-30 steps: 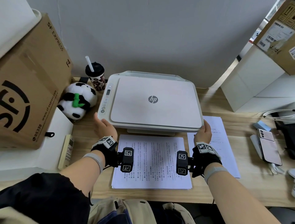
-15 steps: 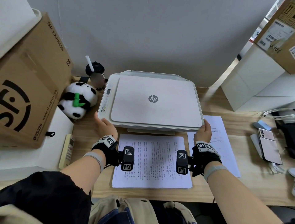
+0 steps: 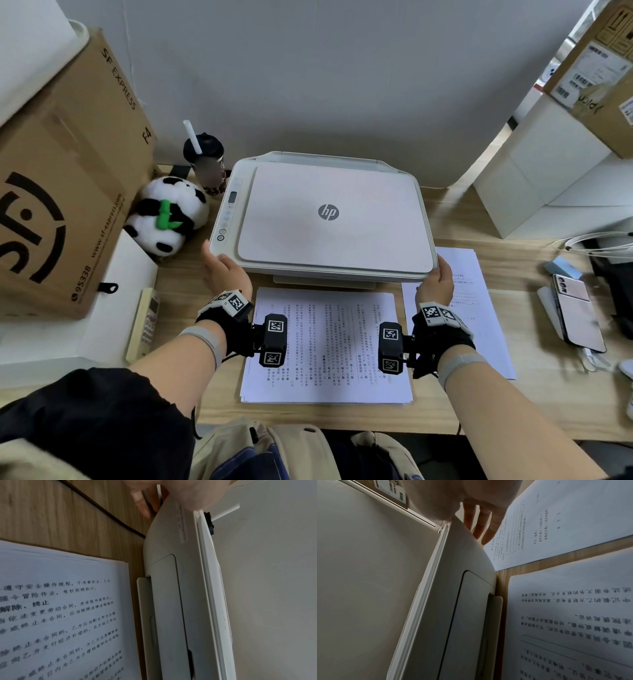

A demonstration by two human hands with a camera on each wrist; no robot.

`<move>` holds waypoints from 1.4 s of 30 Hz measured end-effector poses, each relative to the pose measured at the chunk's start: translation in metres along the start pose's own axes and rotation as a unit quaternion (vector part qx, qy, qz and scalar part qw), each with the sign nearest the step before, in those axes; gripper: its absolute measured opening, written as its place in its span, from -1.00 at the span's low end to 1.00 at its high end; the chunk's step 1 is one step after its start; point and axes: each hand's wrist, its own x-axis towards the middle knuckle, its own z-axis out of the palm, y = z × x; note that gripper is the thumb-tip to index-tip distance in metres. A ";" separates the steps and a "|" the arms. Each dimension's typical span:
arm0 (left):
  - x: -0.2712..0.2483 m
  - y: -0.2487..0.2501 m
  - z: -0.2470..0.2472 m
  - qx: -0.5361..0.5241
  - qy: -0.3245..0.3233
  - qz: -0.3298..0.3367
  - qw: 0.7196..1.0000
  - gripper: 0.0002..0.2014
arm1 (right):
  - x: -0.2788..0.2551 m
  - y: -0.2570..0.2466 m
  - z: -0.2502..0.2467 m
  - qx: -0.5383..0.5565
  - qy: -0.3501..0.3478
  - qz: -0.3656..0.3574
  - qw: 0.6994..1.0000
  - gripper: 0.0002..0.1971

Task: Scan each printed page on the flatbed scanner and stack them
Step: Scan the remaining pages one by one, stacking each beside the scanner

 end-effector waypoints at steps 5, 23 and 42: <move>-0.001 0.001 -0.001 0.000 -0.002 -0.001 1.000 -0.54 | -0.001 -0.003 -0.001 -0.005 -0.001 -0.005 1.000 -0.64; -0.002 0.003 -0.001 -0.003 0.004 0.007 1.000 -0.54 | -0.010 -0.011 0.001 0.006 0.009 0.013 1.000 -0.64; 0.066 0.068 0.006 0.335 -0.308 -0.017 0.890 -0.49 | 0.000 -0.031 -0.004 -0.035 0.028 0.051 0.998 -0.58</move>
